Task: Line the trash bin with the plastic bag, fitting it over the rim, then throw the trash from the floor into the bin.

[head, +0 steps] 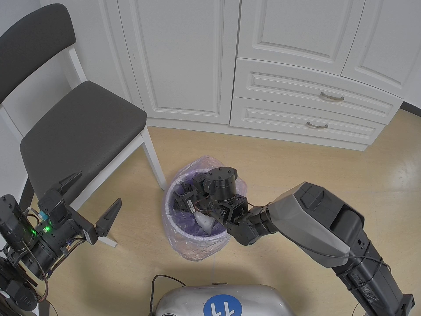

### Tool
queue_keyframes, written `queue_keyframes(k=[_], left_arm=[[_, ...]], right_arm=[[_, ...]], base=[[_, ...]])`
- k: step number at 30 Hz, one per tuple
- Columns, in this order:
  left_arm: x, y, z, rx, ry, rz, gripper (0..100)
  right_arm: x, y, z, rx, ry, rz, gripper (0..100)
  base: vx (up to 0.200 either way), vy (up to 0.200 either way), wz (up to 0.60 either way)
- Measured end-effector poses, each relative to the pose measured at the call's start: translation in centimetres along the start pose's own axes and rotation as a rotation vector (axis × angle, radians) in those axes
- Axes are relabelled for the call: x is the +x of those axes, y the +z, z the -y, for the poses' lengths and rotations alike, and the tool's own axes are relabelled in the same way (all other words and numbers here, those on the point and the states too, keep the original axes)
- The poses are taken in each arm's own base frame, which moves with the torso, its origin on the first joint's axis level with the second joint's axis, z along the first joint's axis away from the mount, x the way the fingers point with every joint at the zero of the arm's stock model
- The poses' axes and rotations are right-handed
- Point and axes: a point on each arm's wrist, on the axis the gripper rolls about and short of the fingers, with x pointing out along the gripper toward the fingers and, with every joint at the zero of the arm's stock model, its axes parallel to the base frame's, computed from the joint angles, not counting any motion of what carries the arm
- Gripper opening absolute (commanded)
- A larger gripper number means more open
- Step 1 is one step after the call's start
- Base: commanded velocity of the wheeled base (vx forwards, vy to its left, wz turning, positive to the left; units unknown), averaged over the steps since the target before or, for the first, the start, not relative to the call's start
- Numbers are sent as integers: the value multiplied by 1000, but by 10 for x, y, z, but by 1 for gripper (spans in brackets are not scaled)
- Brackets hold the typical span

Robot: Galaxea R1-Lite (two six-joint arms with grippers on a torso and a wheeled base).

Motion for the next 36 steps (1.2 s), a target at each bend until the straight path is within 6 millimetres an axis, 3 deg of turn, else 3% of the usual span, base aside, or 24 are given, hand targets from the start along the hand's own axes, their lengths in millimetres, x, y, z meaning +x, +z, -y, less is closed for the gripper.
queue_keyframes(k=[11,12,20,25,36], left_arm=[[1,-1,0,-5,1,-8,100],[1,-2,-1,-5,2,-10,100],[1,-3,-2,-5,11,-15,100],[1,-3,-3,-5,16,-18,100],[1,-2,-3,-4,19,-12,100]], right_arm=[[20,-23,9,1,-8,0,100],[22,-23,9,3,-10,9,0],[34,-36,7,14,-17,39,0],[34,-34,9,18,-26,54,0],[16,-35,21,12,-35,3,0]], base=[[0,0,0],[0,0,0],[0,0,0],[0,0,0],[0,0,0]])
